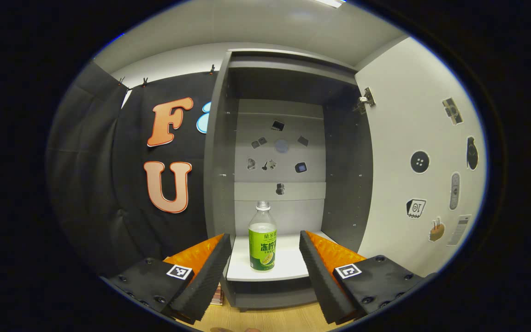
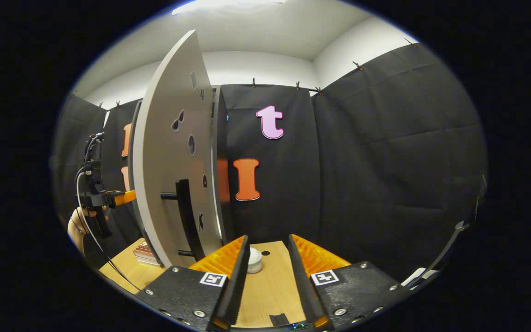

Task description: Open the cabinet door with the right hand, grasp the bottle in the cabinet with the left hand and place it on the coaster, then close the cabinet door with the right hand.

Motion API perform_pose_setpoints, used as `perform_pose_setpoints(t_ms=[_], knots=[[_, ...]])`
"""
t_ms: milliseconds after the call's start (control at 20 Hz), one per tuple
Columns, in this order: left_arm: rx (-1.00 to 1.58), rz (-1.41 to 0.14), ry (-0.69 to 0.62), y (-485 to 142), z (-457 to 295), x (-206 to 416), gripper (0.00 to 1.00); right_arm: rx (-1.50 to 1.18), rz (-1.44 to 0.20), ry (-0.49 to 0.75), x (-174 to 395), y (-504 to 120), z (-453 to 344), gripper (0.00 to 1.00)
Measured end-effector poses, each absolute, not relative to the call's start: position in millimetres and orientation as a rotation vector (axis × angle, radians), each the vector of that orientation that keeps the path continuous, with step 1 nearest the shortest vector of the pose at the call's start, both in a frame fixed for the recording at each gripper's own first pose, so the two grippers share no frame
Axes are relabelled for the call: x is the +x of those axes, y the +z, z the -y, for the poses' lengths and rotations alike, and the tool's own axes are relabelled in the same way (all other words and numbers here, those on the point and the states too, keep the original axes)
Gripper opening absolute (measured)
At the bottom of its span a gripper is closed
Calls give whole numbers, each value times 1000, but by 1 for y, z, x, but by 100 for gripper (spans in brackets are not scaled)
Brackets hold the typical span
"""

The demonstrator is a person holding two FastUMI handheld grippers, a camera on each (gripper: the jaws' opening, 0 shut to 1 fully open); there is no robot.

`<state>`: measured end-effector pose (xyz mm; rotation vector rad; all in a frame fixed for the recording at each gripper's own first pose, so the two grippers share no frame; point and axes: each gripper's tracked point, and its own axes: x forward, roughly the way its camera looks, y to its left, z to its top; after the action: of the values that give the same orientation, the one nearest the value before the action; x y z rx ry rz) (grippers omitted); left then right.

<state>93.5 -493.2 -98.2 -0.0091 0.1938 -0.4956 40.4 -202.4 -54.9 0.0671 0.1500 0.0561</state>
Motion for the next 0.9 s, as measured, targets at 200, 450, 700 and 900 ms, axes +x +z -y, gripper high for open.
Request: perform_pose_setpoints(t_ms=[200, 450, 700, 900], knots=[[11, -239, -514, -129, 522, 128, 97, 82, -146, -8, 44, -55, 221, 87], [28, -264, -501, -159, 541, 171, 97, 89, -150, -64, 49, -57, 233, 93], [32, -284, -483, -182, 549, 204, 97, 81, -167, -97, 49, -63, 236, 93], [43, -312, -473, -199, 550, 223, 97, 82, -182, -120, 51, -69, 239, 93]])
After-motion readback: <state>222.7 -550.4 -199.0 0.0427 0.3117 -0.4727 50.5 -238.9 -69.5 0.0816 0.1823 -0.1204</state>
